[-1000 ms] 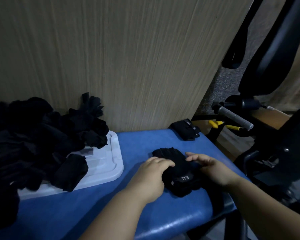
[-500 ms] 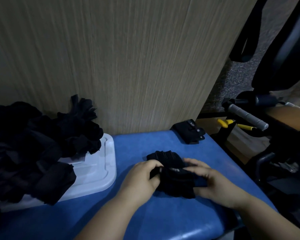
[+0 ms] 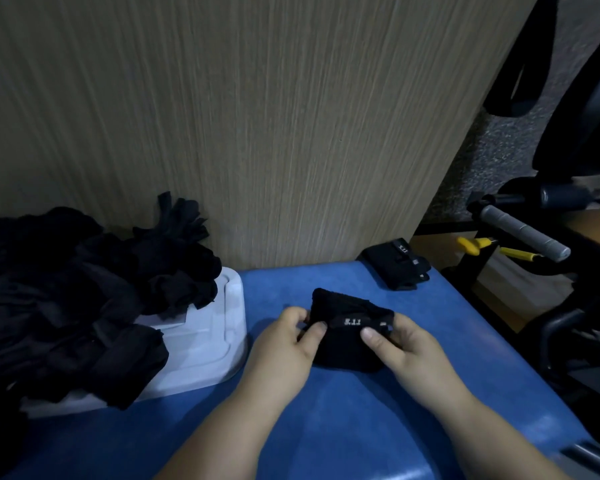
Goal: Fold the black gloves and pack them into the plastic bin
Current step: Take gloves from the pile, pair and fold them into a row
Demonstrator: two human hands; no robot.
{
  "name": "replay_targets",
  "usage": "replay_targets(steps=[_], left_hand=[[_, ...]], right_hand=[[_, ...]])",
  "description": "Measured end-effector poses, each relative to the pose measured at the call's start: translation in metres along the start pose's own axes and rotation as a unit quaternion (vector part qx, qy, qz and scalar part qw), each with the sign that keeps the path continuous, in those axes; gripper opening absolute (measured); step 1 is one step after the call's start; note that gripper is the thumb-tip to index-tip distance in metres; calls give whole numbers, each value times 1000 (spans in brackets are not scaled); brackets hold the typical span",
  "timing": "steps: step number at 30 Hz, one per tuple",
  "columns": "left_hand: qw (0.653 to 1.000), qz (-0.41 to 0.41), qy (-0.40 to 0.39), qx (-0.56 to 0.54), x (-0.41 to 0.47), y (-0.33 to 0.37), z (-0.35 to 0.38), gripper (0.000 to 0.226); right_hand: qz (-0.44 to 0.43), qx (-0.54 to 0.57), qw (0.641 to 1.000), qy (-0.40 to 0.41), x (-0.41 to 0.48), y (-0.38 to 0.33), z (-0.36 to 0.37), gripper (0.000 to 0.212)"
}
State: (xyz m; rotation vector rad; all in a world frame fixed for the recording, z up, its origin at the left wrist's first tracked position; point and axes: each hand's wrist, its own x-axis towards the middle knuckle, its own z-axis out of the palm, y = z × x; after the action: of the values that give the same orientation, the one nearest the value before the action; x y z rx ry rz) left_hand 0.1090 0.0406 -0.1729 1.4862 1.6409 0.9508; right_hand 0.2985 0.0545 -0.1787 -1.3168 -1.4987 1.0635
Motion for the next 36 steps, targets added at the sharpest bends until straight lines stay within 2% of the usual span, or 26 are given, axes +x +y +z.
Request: replay_targets(steps=[2, 6, 10, 12, 14, 16, 18, 21, 25, 29, 32, 36], left_hand=[[1000, -5, 13, 16, 0, -1, -1, 14], [999, -6, 26, 39, 1, 1, -2, 26], [997, 1, 42, 72, 1, 0, 2, 31], [995, 9, 47, 86, 1, -2, 4, 35], [994, 18, 53, 97, 2, -2, 5, 38], [992, 25, 65, 105, 2, -2, 6, 40], [987, 38, 86, 129, 1, -3, 6, 41], [977, 70, 108, 172, 0, -5, 5, 39], [962, 83, 76, 249, -2, -8, 9, 40], [939, 37, 59, 337, -6, -10, 9, 77], [933, 31, 58, 354, -6, -9, 7, 50], [932, 40, 79, 351, -10, -6, 5, 48]], right_hand=[[15, -47, 998, 26, 1, -1, 2, 14], [41, -99, 993, 43, 4, -2, 8, 16], [52, -232, 969, 73, 6, -6, 13, 29], [4, -322, 942, 100, 4, -9, 16, 41], [-106, -380, 912, 114, 3, -11, 19, 53], [-213, -414, 883, 67, 6, -12, 20, 56], [-243, -440, 864, -18, 9, -12, 21, 55], [-190, -439, 873, -100, 12, -8, 24, 55], [-107, -466, 867, -144, 12, -10, 24, 53], [-69, -478, 863, -152, 10, -14, 26, 53], [-54, -482, 863, -142, 10, -16, 24, 55], [-24, -458, 883, -104, 9, -18, 19, 61]])
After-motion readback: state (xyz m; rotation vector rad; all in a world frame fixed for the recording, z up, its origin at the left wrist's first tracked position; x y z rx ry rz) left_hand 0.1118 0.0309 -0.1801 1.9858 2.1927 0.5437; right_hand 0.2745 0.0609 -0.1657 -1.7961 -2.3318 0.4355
